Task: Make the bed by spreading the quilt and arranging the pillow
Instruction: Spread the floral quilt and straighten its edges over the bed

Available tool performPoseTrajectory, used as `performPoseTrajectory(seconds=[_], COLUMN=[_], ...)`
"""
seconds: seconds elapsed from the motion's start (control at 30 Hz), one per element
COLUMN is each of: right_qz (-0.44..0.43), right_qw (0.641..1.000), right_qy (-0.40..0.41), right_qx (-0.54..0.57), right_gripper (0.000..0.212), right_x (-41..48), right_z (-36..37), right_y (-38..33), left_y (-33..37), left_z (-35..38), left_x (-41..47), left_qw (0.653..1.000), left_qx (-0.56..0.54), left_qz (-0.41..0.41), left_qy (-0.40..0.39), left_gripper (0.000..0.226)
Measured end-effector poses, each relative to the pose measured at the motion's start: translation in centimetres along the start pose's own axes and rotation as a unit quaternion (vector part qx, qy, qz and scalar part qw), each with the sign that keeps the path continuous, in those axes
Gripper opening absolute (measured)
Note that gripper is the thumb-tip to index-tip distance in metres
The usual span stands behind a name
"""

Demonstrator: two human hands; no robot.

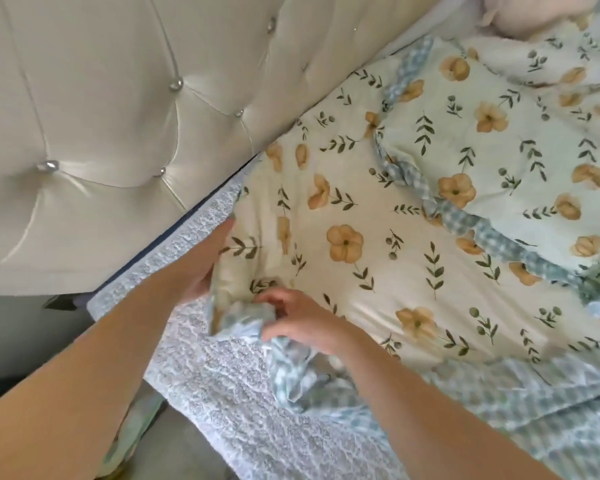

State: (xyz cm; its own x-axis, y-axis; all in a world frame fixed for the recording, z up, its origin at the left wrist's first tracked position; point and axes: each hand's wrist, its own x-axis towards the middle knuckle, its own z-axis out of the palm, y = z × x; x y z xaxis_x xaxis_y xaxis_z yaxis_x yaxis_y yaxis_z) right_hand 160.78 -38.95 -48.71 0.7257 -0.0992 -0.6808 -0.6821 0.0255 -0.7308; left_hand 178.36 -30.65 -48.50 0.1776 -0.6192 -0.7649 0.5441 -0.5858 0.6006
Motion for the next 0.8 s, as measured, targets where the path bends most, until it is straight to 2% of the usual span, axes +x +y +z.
performPoseTrajectory(seconds=[0.03,0.07,0.1,0.13,0.2,0.23,0.27,0.3,0.37,0.4,0.43,0.5,0.53,0.6,0.67,0.73,0.8], right_qz=[-0.021,-0.039,-0.04,-0.03,0.009,0.025,0.037,0.046,0.057,0.064,0.073,0.101,0.108,0.119,0.111,0.084,0.057], right_qw=[0.999,0.997,0.996,0.994,0.988,0.986,0.984,0.981,0.976,0.973,0.969,0.968,0.968,0.951,0.923,0.912,0.929], right_qy=[-0.041,-0.045,-0.018,0.033,0.123,0.15,0.167,0.185,0.209,0.223,0.234,0.222,0.201,0.166,0.144,0.123,0.096], right_qx=[0.017,0.049,0.076,0.099,0.097,0.072,0.048,0.024,0.011,0.01,0.004,-0.052,-0.102,-0.231,-0.338,-0.382,-0.352], right_gripper=[0.052,0.051,0.047,0.041,0.03,0.026,0.023,0.024,0.036,0.045,0.058,0.083,0.083,0.055,0.034,0.028,0.023], right_x=[0.8,1.3,2.2,2.9,4.6,5.5,6.1,6.7,8.6,9.6,10.3,12.3,13.1,14.3,15.2,15.8,16.2], right_z=[1.2,2.1,2.6,2.6,2.0,1.6,1.1,0.8,0.4,0.3,0.2,1.2,1.9,3.5,4.9,6.0,6.6], right_y=[-0.6,-1.2,-1.8,-2.3,-2.3,-2.0,-1.9,-1.9,-2.3,-2.6,-2.8,-3.3,-3.4,-3.2,-3.2,-3.2,-3.1], left_y=[0.0,0.0,-0.5,-1.0,-2.6,-3.6,-4.4,-5.0,-6.0,-6.4,-6.4,-6.8,-7.2,-7.9,-8.0,-8.0,-8.1], left_z=[-1.5,-2.9,-4.8,-6.0,-8.4,-9.2,-9.7,-10.1,-11.7,-12.3,-12.5,-12.8,-12.8,-12.2,-12.0,-12.5,-13.1], left_x=[-0.5,-0.8,-1.3,-2.2,-2.7,-2.8,-2.7,-2.6,-1.8,-1.5,-1.3,-1.2,-1.1,-0.9,-0.7,-0.3,-0.5], left_qw=[1.0,0.999,0.995,0.98,0.928,0.912,0.91,0.918,0.928,0.918,0.902,0.873,0.859,0.84,0.84,0.854,0.863], left_qx=[-0.002,0.023,0.076,0.174,0.342,0.373,0.367,0.333,0.188,0.105,0.04,-0.059,-0.114,-0.206,-0.239,-0.21,-0.152], left_qz=[-0.013,-0.03,-0.043,-0.052,-0.079,-0.101,-0.105,-0.087,-0.041,-0.019,0.0,0.009,0.01,0.014,0.02,0.033,0.044], left_qy=[0.01,0.027,0.05,0.079,0.127,0.142,0.162,0.2,0.32,0.381,0.43,0.485,0.499,0.501,0.486,0.475,0.48], left_gripper=[0.063,0.061,0.056,0.049,0.052,0.055,0.05,0.039,0.017,0.011,0.016,0.015,0.018,0.027,0.033,0.042,0.038])
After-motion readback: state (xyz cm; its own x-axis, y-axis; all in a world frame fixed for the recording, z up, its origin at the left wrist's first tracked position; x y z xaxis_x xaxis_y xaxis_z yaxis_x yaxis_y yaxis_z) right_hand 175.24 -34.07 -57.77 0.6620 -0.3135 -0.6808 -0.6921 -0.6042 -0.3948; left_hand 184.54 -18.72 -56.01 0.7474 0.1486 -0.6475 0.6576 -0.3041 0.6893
